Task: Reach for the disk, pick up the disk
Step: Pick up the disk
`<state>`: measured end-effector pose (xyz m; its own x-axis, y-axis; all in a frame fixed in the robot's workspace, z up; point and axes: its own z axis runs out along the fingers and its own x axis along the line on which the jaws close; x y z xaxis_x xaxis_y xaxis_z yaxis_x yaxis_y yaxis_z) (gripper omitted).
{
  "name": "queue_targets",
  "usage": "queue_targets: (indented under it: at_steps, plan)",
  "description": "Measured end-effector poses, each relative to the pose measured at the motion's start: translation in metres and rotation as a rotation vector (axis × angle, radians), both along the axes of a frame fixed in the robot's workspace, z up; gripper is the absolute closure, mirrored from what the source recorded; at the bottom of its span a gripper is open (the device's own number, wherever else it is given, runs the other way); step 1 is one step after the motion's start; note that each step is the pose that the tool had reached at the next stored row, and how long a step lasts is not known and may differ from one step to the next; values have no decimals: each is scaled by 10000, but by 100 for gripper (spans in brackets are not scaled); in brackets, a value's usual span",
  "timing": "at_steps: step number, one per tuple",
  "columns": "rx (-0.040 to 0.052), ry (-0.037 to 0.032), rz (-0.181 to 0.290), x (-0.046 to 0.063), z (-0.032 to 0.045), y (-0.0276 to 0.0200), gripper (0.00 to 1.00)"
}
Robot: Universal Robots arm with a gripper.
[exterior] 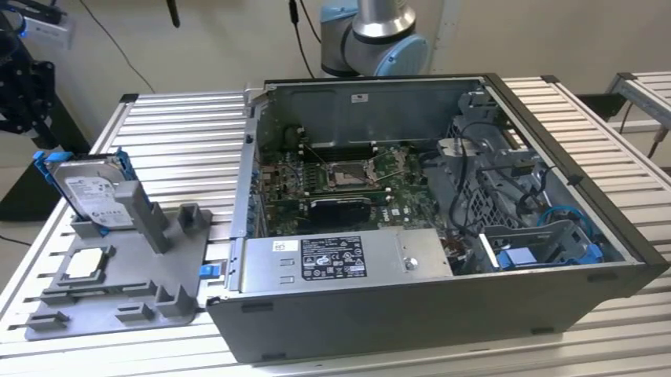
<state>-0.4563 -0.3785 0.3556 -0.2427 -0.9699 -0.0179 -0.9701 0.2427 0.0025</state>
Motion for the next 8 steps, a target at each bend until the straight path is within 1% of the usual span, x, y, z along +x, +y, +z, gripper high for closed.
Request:
queue_targets:
  at_steps: [8]
  plan:
    - [0,-1,1456,0,-3,0,100]
